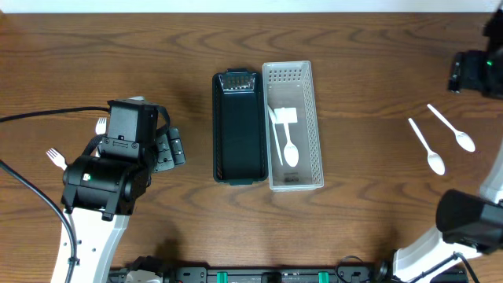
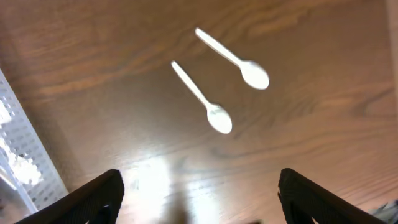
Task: Pack container
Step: 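Return the right gripper right and grasp a third white spoon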
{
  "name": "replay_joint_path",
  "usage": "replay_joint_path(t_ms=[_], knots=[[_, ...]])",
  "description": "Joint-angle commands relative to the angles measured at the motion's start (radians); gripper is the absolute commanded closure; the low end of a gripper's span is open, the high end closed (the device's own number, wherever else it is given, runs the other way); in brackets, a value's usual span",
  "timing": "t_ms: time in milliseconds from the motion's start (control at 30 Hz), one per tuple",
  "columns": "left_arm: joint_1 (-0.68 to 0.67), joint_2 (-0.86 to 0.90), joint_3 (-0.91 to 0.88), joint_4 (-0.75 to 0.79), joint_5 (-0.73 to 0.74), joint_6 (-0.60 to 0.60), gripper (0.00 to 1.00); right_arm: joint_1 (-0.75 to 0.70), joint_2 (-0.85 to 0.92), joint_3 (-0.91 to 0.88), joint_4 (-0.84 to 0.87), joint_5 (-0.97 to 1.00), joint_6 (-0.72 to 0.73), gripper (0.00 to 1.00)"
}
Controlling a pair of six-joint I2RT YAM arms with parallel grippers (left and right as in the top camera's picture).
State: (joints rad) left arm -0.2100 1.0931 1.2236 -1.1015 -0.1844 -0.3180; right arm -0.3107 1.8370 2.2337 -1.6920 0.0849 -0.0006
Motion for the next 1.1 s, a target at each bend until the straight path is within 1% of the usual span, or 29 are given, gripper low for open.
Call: replay_joint_path(t_ms=[0,100,233,300,433,600,700,800,1067], knots=[[0.002,0.006,0.016,-0.005,-0.011,-0.009,0.06,-0.037,-0.124,-0.131,-0.002,-0.060,0.003,0.16],[0.002,0.015,0.016,-0.004,-0.011,-0.009,0.06,-0.060,-0.235,-0.317,0.055,-0.059,0.002,0.12],[0.002,0.030,0.016,-0.004,-0.011,-0.009,0.06,-0.082,-0.350,-0.548,0.177,-0.060,-0.095,0.01],[0.002,0.036,0.016,-0.004,-0.011,-0.009,0.06,-0.088,-0.389,-0.662,0.243,-0.060,-0.203,0.01],[0.002,0.042,0.016,-0.004,-0.011,-0.009,0.06,-0.090,-0.380,-0.796,0.359,-0.060,-0.364,0.01],[0.002,0.043,0.016,0.014,-0.011,-0.009,0.06,-0.090,-0.246,-0.826,0.481,-0.060,-0.578,0.01],[0.002,0.043,0.016,0.018,-0.011,-0.009,0.06,-0.090,-0.149,-0.826,0.523,-0.051,-0.658,0.05],[0.002,0.043,0.016,0.017,-0.011,-0.009,0.05,-0.090,-0.058,-0.826,0.569,-0.052,-0.663,0.08],[0.002,0.043,0.016,0.017,-0.011,-0.010,0.06,-0.090,0.127,-0.826,0.652,-0.051,-0.639,0.10]])
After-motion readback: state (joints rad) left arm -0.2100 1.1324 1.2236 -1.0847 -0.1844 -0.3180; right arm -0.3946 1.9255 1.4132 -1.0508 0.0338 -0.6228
